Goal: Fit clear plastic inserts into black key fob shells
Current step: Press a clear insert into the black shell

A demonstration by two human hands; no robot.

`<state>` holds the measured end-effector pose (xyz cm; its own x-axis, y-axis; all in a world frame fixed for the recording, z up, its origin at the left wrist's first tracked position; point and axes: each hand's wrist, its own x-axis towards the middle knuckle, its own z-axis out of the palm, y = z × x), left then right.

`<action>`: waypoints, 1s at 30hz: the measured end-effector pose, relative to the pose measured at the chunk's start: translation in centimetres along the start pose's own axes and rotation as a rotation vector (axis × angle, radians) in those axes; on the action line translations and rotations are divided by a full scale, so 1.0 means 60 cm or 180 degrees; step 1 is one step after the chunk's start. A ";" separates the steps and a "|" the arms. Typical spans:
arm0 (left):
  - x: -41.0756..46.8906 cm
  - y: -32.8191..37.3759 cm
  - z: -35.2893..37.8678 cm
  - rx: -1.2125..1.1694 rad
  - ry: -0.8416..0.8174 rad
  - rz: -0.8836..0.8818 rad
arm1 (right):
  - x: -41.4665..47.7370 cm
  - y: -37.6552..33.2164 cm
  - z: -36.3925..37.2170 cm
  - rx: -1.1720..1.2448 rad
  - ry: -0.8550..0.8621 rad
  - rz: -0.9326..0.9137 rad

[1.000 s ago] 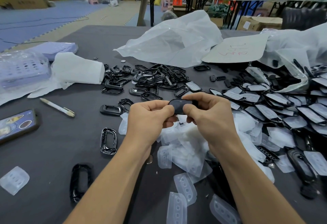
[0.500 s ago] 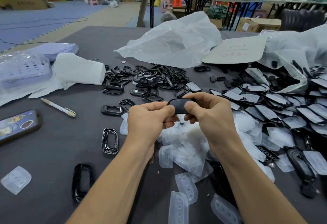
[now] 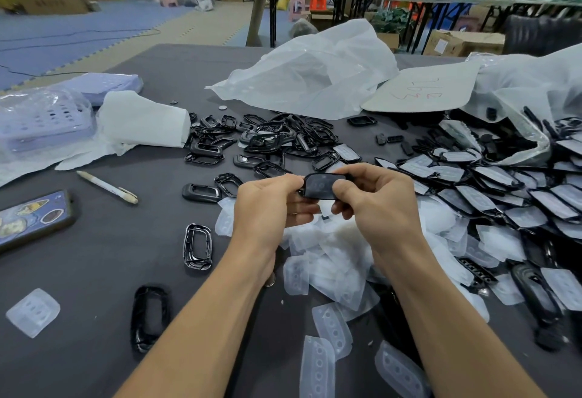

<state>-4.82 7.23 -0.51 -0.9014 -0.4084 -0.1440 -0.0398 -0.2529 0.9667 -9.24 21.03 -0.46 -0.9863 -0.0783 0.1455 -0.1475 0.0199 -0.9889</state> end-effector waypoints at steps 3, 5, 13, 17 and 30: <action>0.002 -0.003 0.000 0.0335 0.0045 0.0263 | 0.000 -0.001 0.001 0.0008 -0.0035 -0.0006; 0.003 -0.004 0.001 0.0436 0.0121 0.0337 | 0.000 -0.001 0.001 0.0022 -0.0038 -0.0008; 0.011 -0.005 0.005 0.0757 0.0513 0.0673 | -0.004 0.002 0.013 -0.0007 -0.0001 -0.0099; 0.009 -0.011 0.008 0.1030 0.0653 0.0832 | -0.005 0.003 0.015 -0.0119 -0.0008 -0.0110; -0.014 -0.009 0.010 0.1192 0.0284 0.1131 | -0.005 0.005 0.010 -0.0622 0.0172 -0.0315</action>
<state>-4.29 8.21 -0.78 -0.8478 -0.4892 0.2049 0.0956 0.2392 0.9663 -8.92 20.48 -0.81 -0.9680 -0.0362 0.2482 -0.2503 0.2078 -0.9456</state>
